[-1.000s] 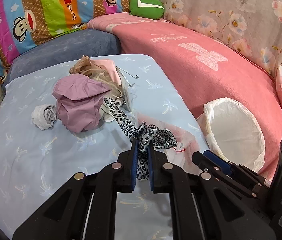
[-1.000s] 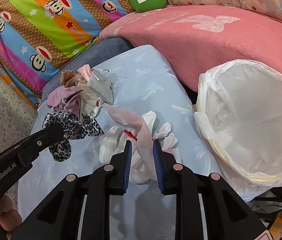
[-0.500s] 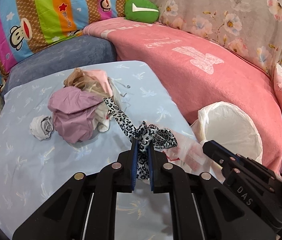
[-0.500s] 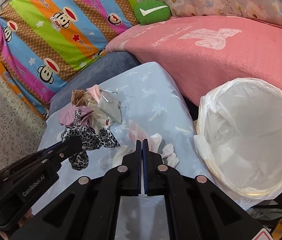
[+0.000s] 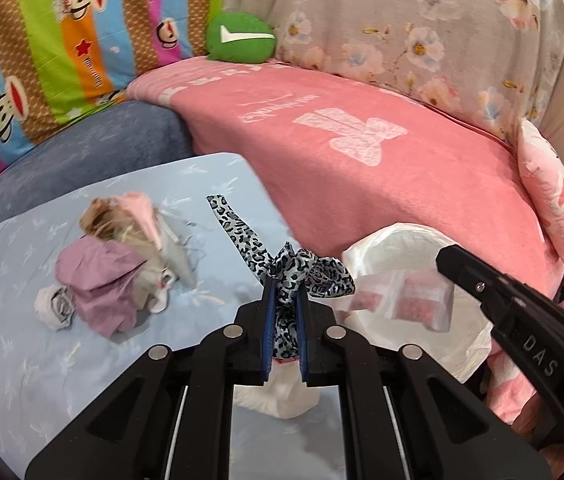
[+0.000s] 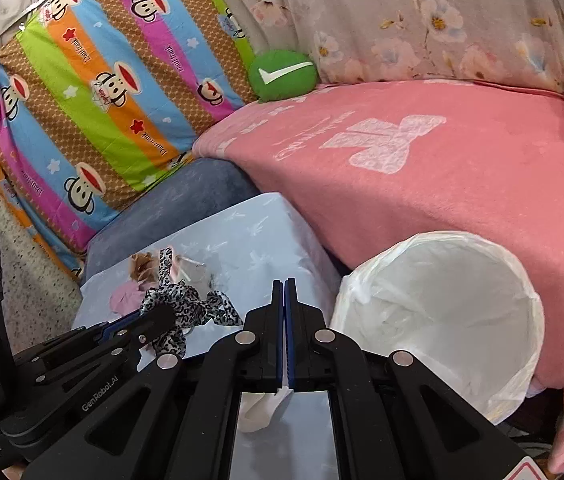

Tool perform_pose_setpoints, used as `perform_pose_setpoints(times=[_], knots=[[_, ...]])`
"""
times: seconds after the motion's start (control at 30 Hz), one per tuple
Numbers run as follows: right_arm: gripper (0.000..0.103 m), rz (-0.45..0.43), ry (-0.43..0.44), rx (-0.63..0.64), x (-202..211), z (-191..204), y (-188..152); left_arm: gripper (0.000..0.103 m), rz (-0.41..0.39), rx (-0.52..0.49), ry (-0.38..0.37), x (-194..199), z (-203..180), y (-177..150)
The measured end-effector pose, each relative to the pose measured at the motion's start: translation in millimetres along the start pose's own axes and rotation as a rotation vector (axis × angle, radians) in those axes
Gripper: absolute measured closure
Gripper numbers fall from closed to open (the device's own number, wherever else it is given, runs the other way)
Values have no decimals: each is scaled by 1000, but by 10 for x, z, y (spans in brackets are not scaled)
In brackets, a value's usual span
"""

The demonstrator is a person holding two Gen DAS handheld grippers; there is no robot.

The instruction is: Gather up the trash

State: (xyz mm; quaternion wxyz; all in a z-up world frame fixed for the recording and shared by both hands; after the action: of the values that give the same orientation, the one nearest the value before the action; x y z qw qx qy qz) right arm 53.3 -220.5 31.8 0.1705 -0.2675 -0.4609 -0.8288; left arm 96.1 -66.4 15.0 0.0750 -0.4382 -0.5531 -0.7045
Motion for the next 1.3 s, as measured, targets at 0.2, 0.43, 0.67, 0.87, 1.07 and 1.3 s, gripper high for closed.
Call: perform_pose_setpoints(times=[0.2, 0.43, 0.67, 0.87, 1.07, 1.3], knots=[[101, -48, -65, -30, 140, -323, 217, 93, -14, -65, -50, -79, -324, 173], [101, -64, -118, -53, 227, -598, 269, 91, 11, -110, -125, -242, -669, 278], [93, -75, -151, -93, 292, -778, 264, 40, 11, -96, -142, -288, -798, 261], [74, -74, -163, -88, 330, -793, 232, 39, 15, -96, -128, -295, -782, 254], [67, -58, -181, -54, 307, -705, 137, 39, 27, -76, -101, -300, -665, 159], [59, -35, -229, -4, 265, -601, -7, 39, 32, -52, -71, -261, -504, 44]])
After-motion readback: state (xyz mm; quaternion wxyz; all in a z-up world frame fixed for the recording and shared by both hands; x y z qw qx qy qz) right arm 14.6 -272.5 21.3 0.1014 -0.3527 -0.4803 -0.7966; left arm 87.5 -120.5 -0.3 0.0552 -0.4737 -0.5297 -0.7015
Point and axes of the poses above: each gripper's, at about its wrist camera, not at the fingertips, and x roughly against the way its jaws point, z to its left, y to its top, the point moved 2 cm from there along -x, roughly the way its jaws point, and after that the axes turned 9 degrees about -x, right-handed, at the moved point
